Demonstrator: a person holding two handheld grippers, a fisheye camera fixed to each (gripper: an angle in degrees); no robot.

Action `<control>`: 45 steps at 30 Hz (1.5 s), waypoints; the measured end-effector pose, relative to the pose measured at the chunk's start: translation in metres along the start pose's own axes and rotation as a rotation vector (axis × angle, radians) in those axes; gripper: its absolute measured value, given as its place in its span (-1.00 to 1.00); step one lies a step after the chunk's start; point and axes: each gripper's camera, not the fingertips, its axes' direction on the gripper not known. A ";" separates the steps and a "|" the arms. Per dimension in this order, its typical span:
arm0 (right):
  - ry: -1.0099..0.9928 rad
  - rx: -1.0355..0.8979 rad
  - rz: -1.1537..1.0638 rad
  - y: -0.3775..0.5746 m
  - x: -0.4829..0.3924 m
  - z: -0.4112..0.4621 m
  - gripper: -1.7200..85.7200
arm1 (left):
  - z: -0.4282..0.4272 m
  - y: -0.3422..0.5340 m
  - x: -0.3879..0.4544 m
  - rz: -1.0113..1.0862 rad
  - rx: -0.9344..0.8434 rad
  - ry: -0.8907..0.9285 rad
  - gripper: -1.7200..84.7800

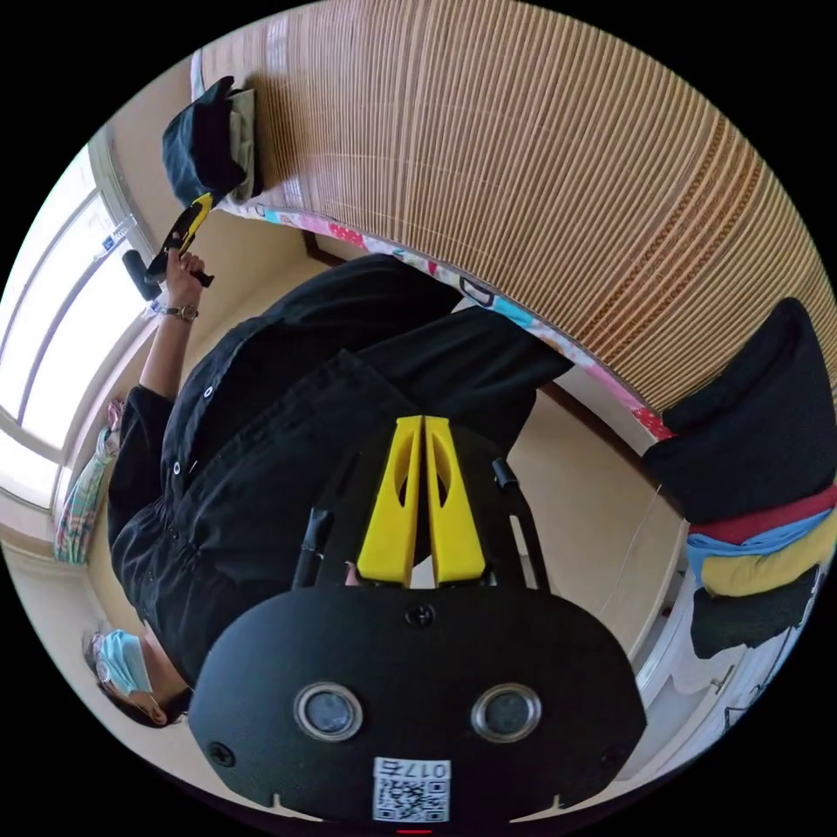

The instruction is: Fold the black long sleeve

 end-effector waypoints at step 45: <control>-0.251 0.887 -1.237 0.294 -0.019 0.244 -0.54 | -0.209 0.310 0.126 1.473 0.200 2.847 -0.97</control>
